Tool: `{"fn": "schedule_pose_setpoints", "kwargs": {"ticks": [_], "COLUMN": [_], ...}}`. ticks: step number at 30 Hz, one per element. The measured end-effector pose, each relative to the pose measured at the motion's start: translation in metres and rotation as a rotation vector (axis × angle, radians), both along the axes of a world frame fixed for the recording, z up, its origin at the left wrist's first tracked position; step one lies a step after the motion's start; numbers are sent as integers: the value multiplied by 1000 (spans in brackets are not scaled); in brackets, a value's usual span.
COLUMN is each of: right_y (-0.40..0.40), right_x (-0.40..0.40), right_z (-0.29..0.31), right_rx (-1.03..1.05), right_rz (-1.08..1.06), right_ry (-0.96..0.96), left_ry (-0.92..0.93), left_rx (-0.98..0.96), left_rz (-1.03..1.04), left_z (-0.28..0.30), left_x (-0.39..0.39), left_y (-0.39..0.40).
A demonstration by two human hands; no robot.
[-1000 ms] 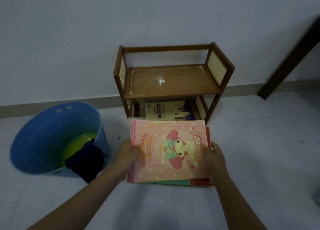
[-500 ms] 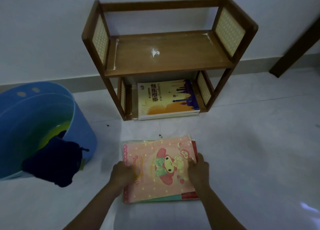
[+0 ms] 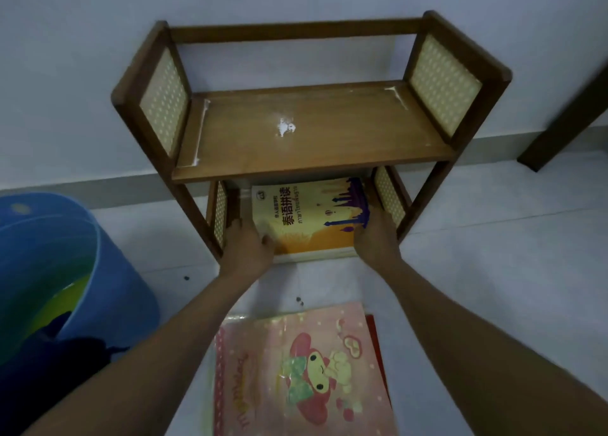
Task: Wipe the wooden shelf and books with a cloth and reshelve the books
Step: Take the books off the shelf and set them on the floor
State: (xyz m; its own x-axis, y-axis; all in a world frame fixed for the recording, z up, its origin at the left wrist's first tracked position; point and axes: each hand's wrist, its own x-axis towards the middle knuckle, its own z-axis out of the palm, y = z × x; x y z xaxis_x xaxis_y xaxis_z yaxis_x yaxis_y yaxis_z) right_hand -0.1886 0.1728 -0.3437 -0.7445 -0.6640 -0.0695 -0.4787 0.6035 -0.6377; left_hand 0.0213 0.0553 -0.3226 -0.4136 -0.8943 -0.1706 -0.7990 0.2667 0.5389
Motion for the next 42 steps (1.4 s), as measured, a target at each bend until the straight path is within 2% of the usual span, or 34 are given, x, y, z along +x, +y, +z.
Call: {"fn": "schedule_pose_setpoints", "kwargs": {"ticks": [3, 5, 6, 8, 9, 12, 17, 21, 26, 32, 37, 42], "right_y": [-17, -23, -25, -30, -32, -38, -44, -37, -3, 69, 128, 166], "right_x": [-20, -28, -31, -36, -37, -43, -41, -40, -25, 23, 74, 113], "right_z": [-2, -9, -13, -21, -23, -35, -29, -29, -14, 10, 20, 6], "right_rx": [180, 254, 266, 213, 195, 193, 160, 33, -71, -114, -126, -13], "right_rz": [0, -60, -102, -183, -200, -230, -260, -259, -330, -366, -399, -398], "right_ry": [15, -71, -143, -294, -330, -353, -424, -506, -653, -686, -712, -689], "left_ry": [-18, 0, 51, 290, 398, 537, 554, 542, 530, 572, 427, 228], "left_rx": [154, 316, 398, 587, 672, 777, 834, 918, 843, 780, 771, 742], "left_rz": [190, 292, 316, 422, 489, 531, 485, 426, 348, 473, 452, 471], "left_z": [-25, -20, -23, -26, -26, -22, -11, -20, -13, 21, 29, 16], "left_x": [-20, -27, -29, -29, -28, -27, -27, -21, -8, 22, 70, 113], "left_y": [-27, -31, -36, -40, -42, -45, -48, -50, -33, 29, 81, 120]}}
